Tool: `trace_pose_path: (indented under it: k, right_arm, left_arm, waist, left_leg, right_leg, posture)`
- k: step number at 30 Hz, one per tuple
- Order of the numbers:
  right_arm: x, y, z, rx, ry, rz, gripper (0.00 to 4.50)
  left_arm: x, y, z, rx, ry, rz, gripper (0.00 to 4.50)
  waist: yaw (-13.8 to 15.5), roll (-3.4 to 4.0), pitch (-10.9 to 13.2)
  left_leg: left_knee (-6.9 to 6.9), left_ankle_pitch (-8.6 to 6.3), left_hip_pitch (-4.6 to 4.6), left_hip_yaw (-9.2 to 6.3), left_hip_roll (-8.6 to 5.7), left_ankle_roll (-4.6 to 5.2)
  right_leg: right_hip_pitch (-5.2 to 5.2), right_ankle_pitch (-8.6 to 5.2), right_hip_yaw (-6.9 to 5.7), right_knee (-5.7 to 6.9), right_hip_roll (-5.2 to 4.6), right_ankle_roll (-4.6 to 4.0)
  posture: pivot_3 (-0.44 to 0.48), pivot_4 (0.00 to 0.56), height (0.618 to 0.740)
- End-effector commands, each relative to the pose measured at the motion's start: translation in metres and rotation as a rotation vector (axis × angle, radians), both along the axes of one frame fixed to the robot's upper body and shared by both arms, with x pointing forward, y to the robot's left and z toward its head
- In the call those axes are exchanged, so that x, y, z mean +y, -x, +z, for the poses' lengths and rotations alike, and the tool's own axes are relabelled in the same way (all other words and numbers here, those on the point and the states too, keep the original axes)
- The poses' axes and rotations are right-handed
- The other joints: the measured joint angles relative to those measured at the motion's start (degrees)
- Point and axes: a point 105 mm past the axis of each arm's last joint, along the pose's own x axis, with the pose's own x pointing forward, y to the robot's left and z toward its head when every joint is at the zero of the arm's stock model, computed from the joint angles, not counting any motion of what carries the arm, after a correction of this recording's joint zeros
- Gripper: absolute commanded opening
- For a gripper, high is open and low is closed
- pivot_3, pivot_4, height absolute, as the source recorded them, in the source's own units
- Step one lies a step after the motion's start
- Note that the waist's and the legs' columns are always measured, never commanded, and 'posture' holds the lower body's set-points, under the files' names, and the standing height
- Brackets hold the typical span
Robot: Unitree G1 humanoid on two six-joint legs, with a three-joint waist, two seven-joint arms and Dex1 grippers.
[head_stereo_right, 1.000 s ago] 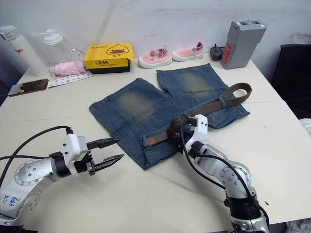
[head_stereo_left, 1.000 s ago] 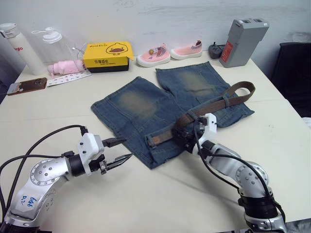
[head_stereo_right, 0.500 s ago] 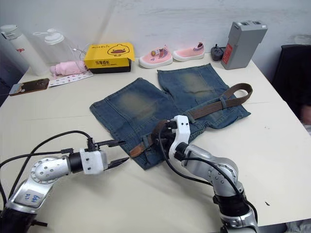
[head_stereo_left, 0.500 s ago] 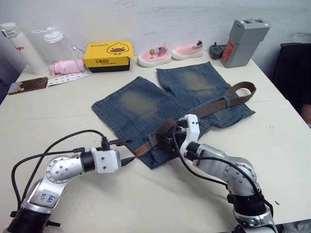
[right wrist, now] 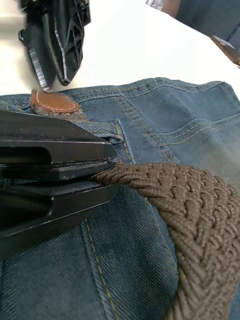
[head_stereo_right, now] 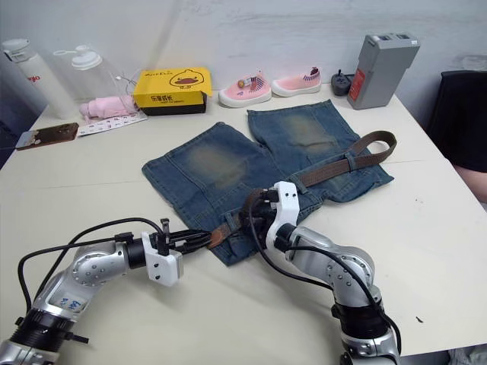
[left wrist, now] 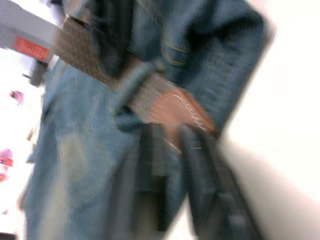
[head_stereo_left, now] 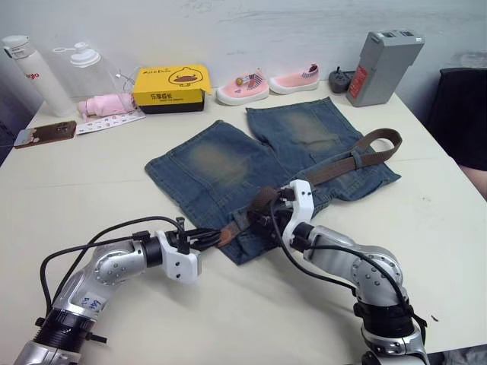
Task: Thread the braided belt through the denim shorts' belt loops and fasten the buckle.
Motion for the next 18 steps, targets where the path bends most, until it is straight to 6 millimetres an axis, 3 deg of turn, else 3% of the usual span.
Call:
trace_pose_path:
  k: [1,7,11,14,18]
  right_arm:
    - [0.002,0.001,0.004,-0.011,-0.013,0.012,0.0]
    - [0.002,0.001,0.005,-0.009,-0.018,0.015,0.0]
    - [0.001,0.001,0.004,-0.003,-0.019,0.005,0.0]
    - [-0.002,0.0,-0.001,0.033,-0.031,-0.014,0.0]
    - [0.001,0.002,-0.017,0.168,-0.122,-0.016,0.0]
  left_arm:
    - [0.001,-0.001,0.0,-0.026,-0.004,0.008,0.04]
    - [0.002,0.0,0.004,-0.038,0.022,0.02,0.04]
    - [0.01,0.008,0.013,0.099,0.201,0.073,0.04]
    - [0.015,0.015,0.018,0.21,0.298,0.095,1.04]
    - [0.017,0.021,0.014,0.231,0.243,0.089,2.98]
  waist:
    - [-0.2,0.0,0.0]
    - [-0.17,0.0,0.0]
    - [-0.36,0.0,0.0]
    - [-0.43,0.0,0.0]
    - [-0.24,-0.06,-0.04]
  left_leg:
    - [-0.04,0.0,0.02,0.02,0.0,0.0]
    - [-0.1,0.01,0.08,0.01,0.01,-0.03]
    - [-0.14,0.01,0.11,0.02,0.01,-0.02]
    - [-0.23,0.01,0.12,-0.02,0.03,-0.02]
    - [-0.21,0.02,0.12,-0.05,0.05,-0.04]
  right_leg:
    - [-0.01,0.0,0.01,-0.01,0.0,0.0]
    - [0.0,0.0,0.0,0.01,0.01,0.01]
    - [-0.02,0.01,0.0,0.02,0.02,0.01]
    - [-0.04,0.0,0.0,0.01,0.02,0.01]
    - [0.0,0.0,0.01,0.01,0.03,0.0]
  posture:
    - [0.0,0.15,0.636]
    - [0.0,0.15,0.636]
    - [0.0,0.15,0.636]
    - [0.0,0.15,0.636]
    - [0.0,0.15,0.636]
